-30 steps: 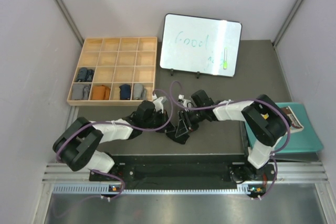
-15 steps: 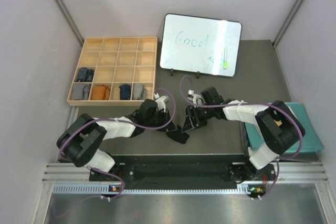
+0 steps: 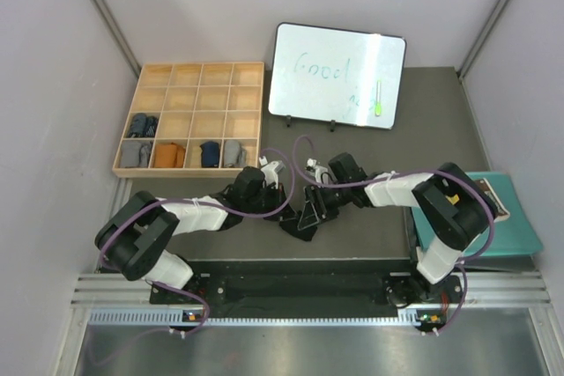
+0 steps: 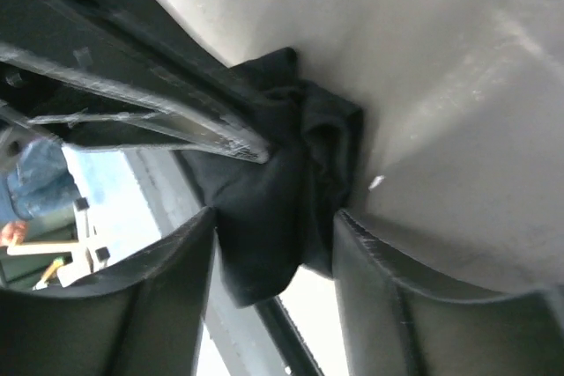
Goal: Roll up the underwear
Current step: Pick up the underwear from the center of the board.
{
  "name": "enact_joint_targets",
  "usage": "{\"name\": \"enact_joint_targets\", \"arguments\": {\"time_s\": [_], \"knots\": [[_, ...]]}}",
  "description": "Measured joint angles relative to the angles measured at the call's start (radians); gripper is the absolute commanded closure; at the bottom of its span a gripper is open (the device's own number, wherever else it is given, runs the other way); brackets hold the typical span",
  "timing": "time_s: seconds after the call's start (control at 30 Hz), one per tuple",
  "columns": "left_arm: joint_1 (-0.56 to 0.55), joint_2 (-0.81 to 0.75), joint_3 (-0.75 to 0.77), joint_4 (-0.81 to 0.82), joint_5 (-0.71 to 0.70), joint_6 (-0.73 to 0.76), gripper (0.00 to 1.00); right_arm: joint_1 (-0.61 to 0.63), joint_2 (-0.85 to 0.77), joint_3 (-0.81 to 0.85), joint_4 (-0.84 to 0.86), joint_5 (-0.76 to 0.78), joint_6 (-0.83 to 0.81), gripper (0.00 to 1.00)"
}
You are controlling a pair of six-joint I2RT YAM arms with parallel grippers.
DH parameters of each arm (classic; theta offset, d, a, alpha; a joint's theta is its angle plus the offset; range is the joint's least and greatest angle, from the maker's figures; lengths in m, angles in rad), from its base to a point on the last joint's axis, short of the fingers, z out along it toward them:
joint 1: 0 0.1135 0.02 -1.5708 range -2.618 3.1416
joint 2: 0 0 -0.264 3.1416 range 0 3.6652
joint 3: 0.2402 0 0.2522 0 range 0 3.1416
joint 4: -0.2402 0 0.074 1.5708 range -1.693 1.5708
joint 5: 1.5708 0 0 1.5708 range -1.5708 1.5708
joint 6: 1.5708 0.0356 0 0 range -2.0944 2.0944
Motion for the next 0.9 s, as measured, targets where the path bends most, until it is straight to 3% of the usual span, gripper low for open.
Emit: {"name": "enact_joint_targets", "arguments": {"time_s": [0.13, 0.17, 0.27, 0.3, 0.47, 0.63, 0.73, 0.9], "knots": [[-0.002, 0.000, 0.000, 0.000, -0.006, -0.003, 0.98, 0.010, 0.017, 0.000, 0.012, 0.010, 0.011, 0.86], [-0.003, 0.000, 0.001, 0.000, -0.008, -0.005, 0.80, 0.010, 0.017, 0.000, 0.014, 0.010, 0.013, 0.98], [-0.005, 0.000, 0.016, -0.032, -0.026, -0.005, 0.49, 0.010, 0.016, 0.000, 0.015, 0.011, 0.028, 1.00], [-0.005, -0.002, 0.030, -0.060, -0.042, 0.002, 0.35, 0.010, 0.016, -0.001, 0.015, 0.011, 0.037, 1.00], [0.039, -0.105, 0.113, -0.259, -0.117, 0.035, 0.11, 0.001, -0.052, -0.006, 0.002, -0.005, 0.071, 1.00], [0.143, -0.334, 0.211, -0.355, -0.118, 0.058, 0.07, -0.049, -0.194, 0.016, -0.075, -0.046, 0.076, 1.00], [0.173, -0.427, 0.240, -0.360, -0.050, 0.062, 0.08, -0.062, -0.246, 0.061, -0.120, -0.068, 0.072, 1.00], [0.224, -0.442, 0.233, -0.373, 0.117, 0.047, 0.10, -0.063, -0.325, 0.119, -0.165, -0.110, 0.068, 1.00]]}}
